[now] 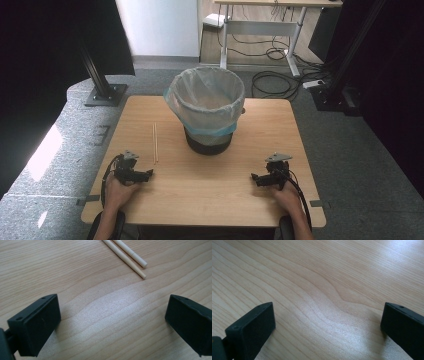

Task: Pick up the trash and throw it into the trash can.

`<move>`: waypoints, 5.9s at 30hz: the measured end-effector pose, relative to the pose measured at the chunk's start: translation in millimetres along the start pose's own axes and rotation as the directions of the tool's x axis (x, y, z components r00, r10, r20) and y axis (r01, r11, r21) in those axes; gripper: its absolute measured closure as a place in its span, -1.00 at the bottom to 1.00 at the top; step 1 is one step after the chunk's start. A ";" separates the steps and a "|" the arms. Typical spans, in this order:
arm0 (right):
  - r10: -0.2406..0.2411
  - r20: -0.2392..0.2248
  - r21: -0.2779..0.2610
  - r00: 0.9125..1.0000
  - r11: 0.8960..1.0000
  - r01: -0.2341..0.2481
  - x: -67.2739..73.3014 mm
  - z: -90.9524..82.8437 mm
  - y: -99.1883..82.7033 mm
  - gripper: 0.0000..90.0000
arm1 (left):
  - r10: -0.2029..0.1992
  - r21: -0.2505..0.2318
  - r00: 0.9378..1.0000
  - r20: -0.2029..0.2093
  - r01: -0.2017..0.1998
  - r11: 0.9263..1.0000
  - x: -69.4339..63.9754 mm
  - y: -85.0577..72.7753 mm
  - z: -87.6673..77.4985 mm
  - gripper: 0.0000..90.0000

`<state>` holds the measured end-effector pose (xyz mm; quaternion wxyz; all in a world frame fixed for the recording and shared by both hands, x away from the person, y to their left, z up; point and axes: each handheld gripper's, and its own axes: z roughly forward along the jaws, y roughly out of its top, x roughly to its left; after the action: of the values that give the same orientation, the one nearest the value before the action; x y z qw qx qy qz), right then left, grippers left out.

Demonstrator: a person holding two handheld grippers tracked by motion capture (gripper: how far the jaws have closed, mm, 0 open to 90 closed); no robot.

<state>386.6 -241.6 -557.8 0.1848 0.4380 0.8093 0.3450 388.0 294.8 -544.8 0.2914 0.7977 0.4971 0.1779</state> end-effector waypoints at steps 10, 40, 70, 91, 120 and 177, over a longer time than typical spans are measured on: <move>0.001 0.001 0.000 1.000 1.000 -0.001 0.2 0.0 0.0 -1.00 | -0.012 -0.019 1.000 0.003 0.012 1.000 5.8 23.1 -1.2 -0.84; 0.003 0.002 0.001 1.000 1.000 -0.003 0.6 0.0 0.1 -1.00 | -0.090 -0.027 0.994 -0.066 0.088 0.996 28.0 50.2 30.1 0.29; 0.004 0.004 0.001 1.000 1.000 -0.004 1.2 -0.1 0.0 -1.00 | -0.199 -0.002 0.975 0.096 0.200 0.980 57.4 61.8 -1.9 0.92; 0.005 0.004 0.002 1.000 1.000 -0.005 2.0 -0.2 -0.1 -1.00 | -0.151 -0.029 0.982 0.114 0.155 0.987 69.6 120.2 -82.6 0.92; 0.001 0.002 0.002 1.000 1.000 -0.001 2.0 -0.2 0.0 -1.00 | -0.007 -0.141 0.980 0.200 0.036 0.989 35.6 227.1 -189.2 0.92; -0.003 -0.005 0.002 1.000 1.000 0.003 2.9 -0.3 -0.1 -1.00 | 0.002 -0.139 0.987 0.160 0.020 0.990 14.2 144.8 -57.9 -0.66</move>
<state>384.8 -239.3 -557.6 0.1828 0.4360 0.8110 0.3448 460.9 275.6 -407.5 0.3862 0.7847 0.4622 0.1466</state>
